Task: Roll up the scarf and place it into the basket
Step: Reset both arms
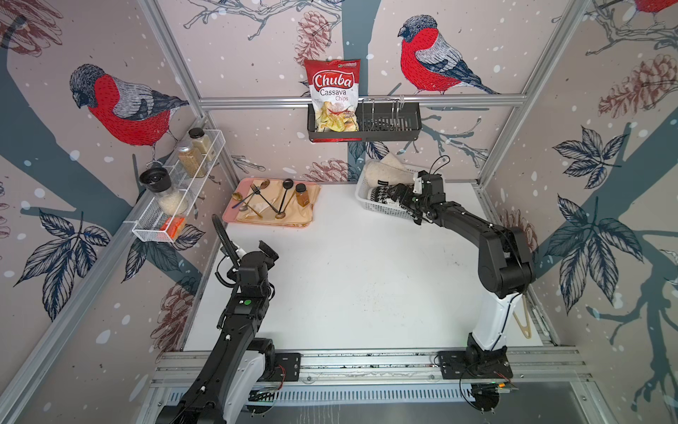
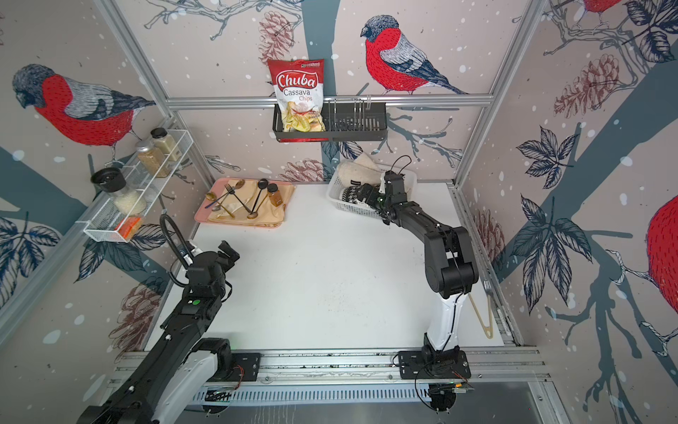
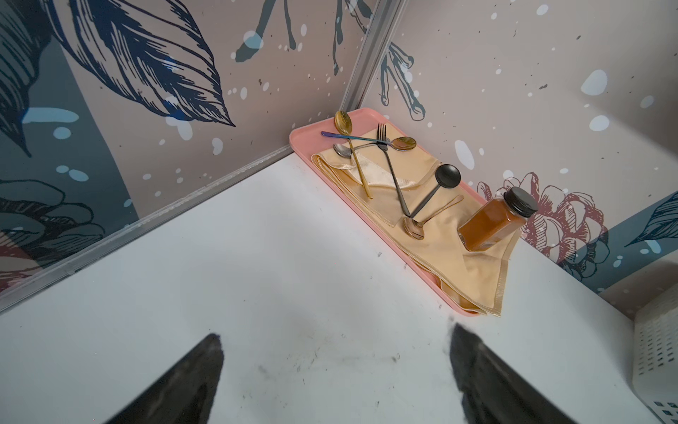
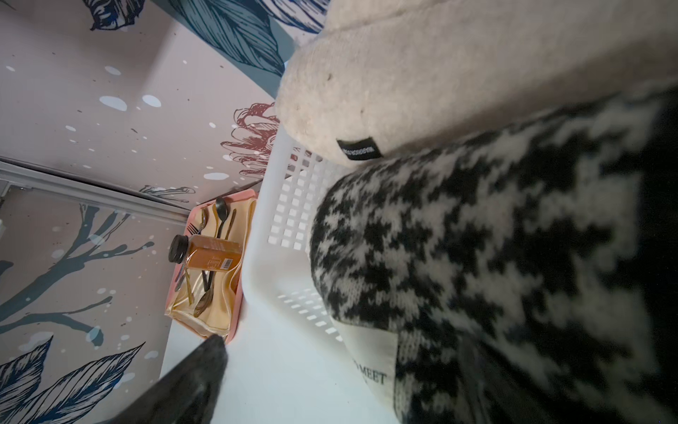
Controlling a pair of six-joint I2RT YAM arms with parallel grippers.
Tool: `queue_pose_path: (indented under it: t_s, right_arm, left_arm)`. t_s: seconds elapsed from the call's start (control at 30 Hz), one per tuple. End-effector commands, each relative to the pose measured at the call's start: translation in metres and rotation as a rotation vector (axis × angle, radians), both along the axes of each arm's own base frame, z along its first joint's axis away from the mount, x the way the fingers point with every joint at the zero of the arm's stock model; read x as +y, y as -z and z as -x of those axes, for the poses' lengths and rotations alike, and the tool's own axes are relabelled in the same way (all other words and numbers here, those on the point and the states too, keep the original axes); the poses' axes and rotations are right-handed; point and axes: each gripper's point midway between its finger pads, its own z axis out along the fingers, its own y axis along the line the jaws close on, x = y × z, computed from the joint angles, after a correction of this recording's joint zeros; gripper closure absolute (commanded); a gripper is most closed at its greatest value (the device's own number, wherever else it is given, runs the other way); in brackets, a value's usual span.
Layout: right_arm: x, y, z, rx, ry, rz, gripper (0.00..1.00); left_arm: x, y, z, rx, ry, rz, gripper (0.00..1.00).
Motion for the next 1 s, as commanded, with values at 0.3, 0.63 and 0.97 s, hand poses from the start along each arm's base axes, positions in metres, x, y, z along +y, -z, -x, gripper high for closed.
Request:
queue_pose_path:
  t_s: [0.3,0.63,0.97]
  right_arm:
    - [-0.069,0.073,-0.035,0.269,0.107,0.201,0.0]
    - [-0.067,0.004,-0.043,0.049,0.081,0.087,0.0]
    - [-0.098,-0.106,0.007,-0.212,0.164,0.007,0.0]
  left_arm:
    - [-0.005,-0.01,-0.001,-0.062,0.025,0.023,0.02]
    - [-0.01,-0.015,-0.001,-0.091,0.064,-0.002,0.02]
    - [-0.006,-0.014,0.005,-0.133,0.058,-0.056,0.02]
